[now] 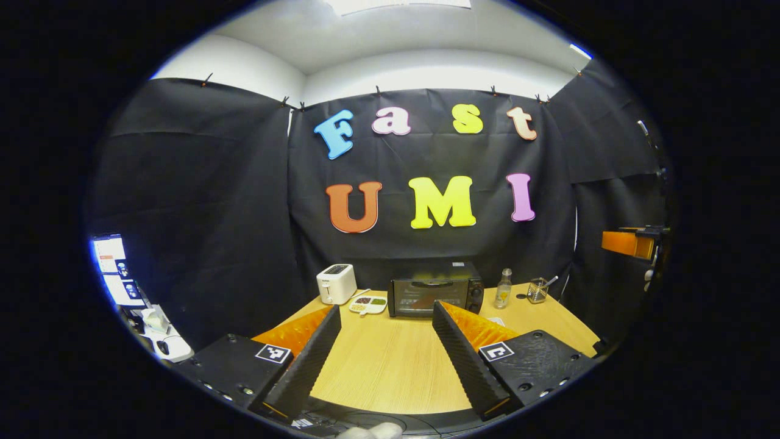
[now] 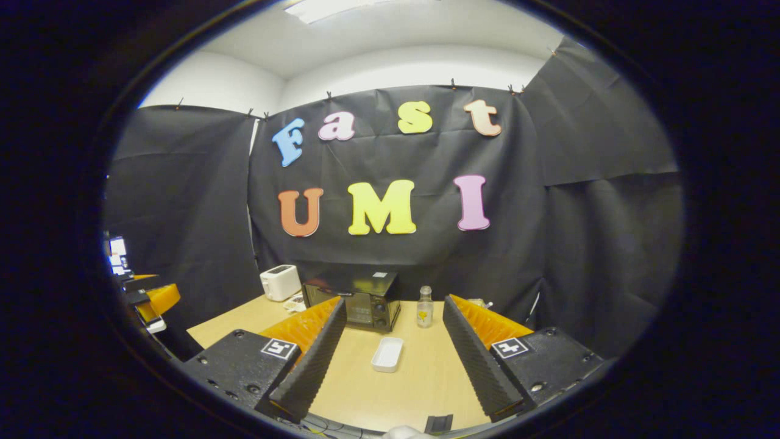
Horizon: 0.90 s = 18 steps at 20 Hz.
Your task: Open the electric oven with the left hand, put the food in, and close the electric oven.
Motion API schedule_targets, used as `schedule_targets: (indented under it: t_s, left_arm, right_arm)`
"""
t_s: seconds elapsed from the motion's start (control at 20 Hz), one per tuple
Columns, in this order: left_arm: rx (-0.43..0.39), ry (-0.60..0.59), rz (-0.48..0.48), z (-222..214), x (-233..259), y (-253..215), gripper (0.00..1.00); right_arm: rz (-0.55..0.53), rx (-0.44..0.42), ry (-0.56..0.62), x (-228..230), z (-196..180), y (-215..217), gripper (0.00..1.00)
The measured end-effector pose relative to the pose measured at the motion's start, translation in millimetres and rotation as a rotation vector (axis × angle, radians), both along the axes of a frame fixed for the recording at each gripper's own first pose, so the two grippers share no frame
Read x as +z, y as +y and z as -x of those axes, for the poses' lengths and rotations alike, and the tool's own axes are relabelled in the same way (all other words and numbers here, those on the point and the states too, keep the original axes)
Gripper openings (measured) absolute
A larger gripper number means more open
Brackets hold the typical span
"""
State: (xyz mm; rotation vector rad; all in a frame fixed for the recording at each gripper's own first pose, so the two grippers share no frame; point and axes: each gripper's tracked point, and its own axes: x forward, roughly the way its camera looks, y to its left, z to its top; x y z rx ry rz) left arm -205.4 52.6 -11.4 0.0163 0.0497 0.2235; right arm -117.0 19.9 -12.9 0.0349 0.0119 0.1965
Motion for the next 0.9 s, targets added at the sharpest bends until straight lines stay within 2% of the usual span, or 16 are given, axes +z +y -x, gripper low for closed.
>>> schedule_targets:
  t_s: [0.2, 0.25, 0.35, 0.4, 0.55, 0.6, 0.7, 0.8, 0.9]
  left_arm:
    - [-0.009, -0.024, 0.038, 4.2, 13.3, 14.4, 0.96]
    - [-0.006, -0.021, 0.048, 4.9, 13.4, 19.9, 0.96]
    - [-0.008, -0.035, 0.065, 4.1, 17.1, 28.0, 0.97]
    - [-0.009, -0.037, 0.061, 3.8, 18.2, 31.6, 0.96]
    - [-0.026, -0.035, 0.033, 2.1, 18.2, 36.8, 0.96]
    - [-0.038, -0.033, 0.031, 1.9, 17.7, 36.5, 0.96]
    - [-0.063, -0.03, 0.024, 3.8, 17.9, 33.7, 0.96]
    - [-0.083, -0.028, 0.007, 4.5, 18.8, 33.1, 0.96]
    - [-0.104, -0.033, -0.007, 2.3, 21.9, 30.5, 0.96]
  right_arm:
    - [0.002, -0.015, 0.026, -4.9, 8.8, 13.8, 1.0]
    - [0.004, -0.028, 0.026, -4.0, 10.4, 14.2, 0.96]
    - [0.008, -0.049, -0.002, 6.7, 15.7, 16.9, 1.0]
    - [0.02, -0.061, -0.009, 6.3, 18.3, 17.8, 0.96]
    - [0.017, -0.083, -0.029, 12.1, 28.9, 21.3, 0.96]
    - [0.012, -0.091, -0.03, 12.5, 32.4, 21.1, 1.0]
    - [0.007, -0.105, -0.026, 10.1, 38.5, 23.5, 0.96]
    - [0.015, -0.121, -0.02, 8.5, 43.9, 24.3, 1.0]
    - [0.016, -0.134, -0.02, 8.5, 50.1, 26.2, 0.96]
